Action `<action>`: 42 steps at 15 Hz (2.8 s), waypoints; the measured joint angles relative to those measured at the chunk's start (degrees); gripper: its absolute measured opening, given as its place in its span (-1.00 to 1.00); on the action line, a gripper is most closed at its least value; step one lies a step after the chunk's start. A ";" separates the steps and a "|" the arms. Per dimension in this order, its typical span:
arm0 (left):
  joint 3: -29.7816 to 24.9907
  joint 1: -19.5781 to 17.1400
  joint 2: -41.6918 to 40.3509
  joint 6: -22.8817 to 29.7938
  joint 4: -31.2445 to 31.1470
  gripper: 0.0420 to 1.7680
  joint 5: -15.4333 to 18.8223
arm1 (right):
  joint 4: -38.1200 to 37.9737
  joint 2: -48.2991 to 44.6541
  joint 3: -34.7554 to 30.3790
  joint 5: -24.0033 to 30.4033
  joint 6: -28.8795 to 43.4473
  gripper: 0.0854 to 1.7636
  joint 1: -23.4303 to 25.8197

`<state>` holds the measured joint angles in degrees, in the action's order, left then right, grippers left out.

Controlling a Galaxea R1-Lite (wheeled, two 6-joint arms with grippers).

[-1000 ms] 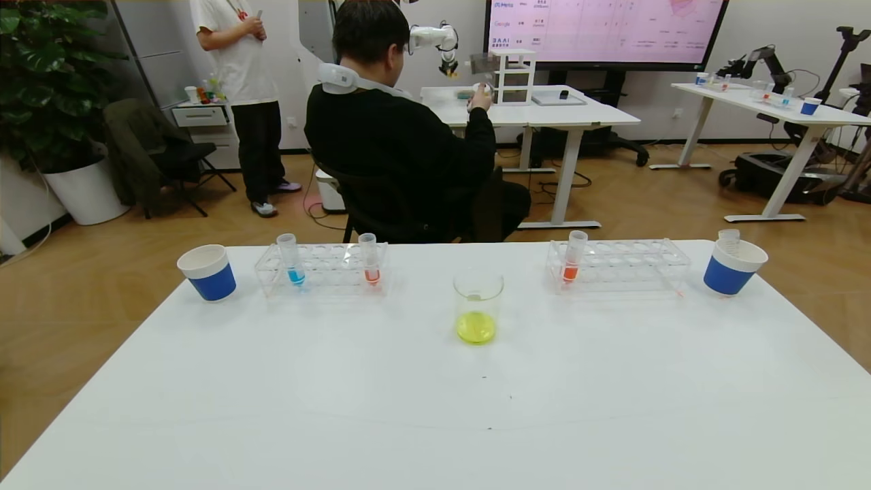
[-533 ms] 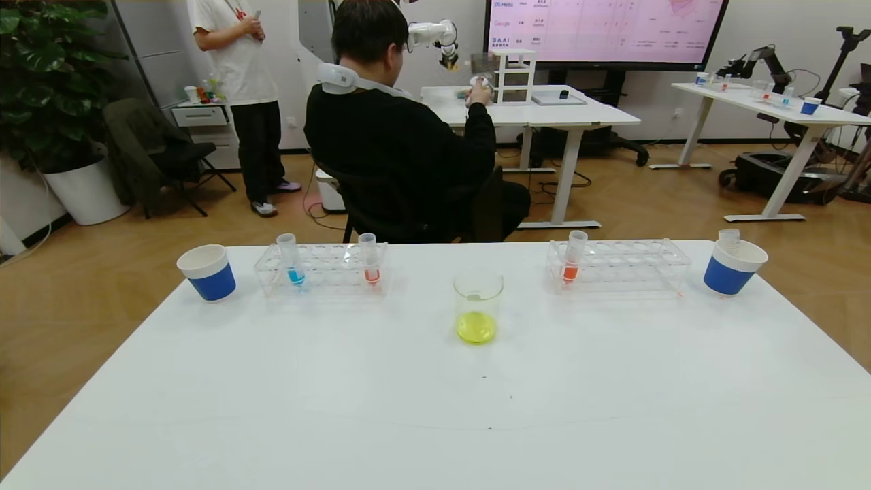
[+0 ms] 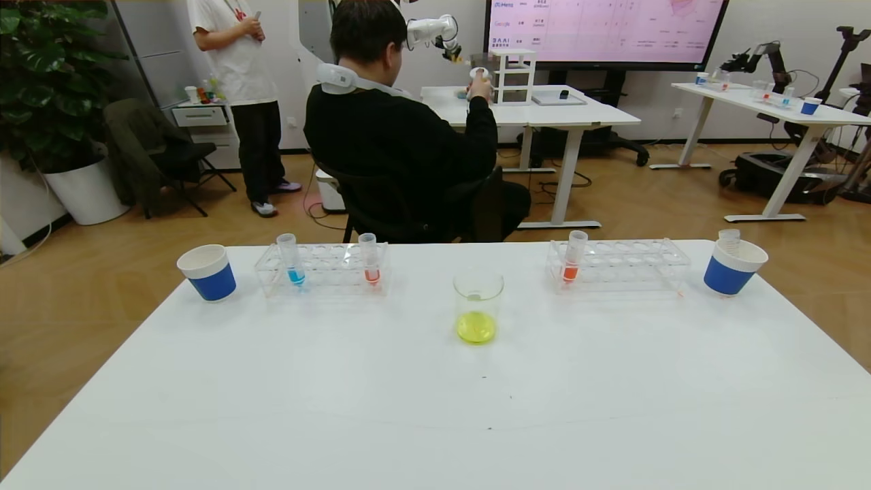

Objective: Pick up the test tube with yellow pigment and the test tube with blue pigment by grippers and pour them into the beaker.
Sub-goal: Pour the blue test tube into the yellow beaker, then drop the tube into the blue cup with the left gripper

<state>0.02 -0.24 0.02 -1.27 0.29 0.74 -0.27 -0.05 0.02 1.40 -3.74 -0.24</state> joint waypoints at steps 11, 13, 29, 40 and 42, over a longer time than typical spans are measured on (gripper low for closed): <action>28.57 0.13 37.16 0.17 16.90 0.98 2.83 | 0.02 0.00 -0.02 -0.02 0.00 0.97 0.00; 30.87 0.00 49.26 0.11 26.83 0.98 2.83 | 0.02 0.00 -0.02 -0.02 0.00 0.97 0.00; 23.04 2.63 114.66 1.71 87.05 0.98 0.35 | 0.00 0.00 -0.02 -0.02 0.00 0.97 0.00; 36.17 2.83 122.27 2.06 86.97 0.98 -2.56 | 0.00 0.00 -0.02 -0.02 0.00 0.97 0.00; 40.83 2.85 124.54 2.01 85.76 0.98 -2.85 | 0.00 0.00 -0.02 -0.02 0.02 0.97 0.00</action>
<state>40.85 2.61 124.56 0.74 86.05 -2.11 -0.27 -0.05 0.00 1.38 -3.72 -0.24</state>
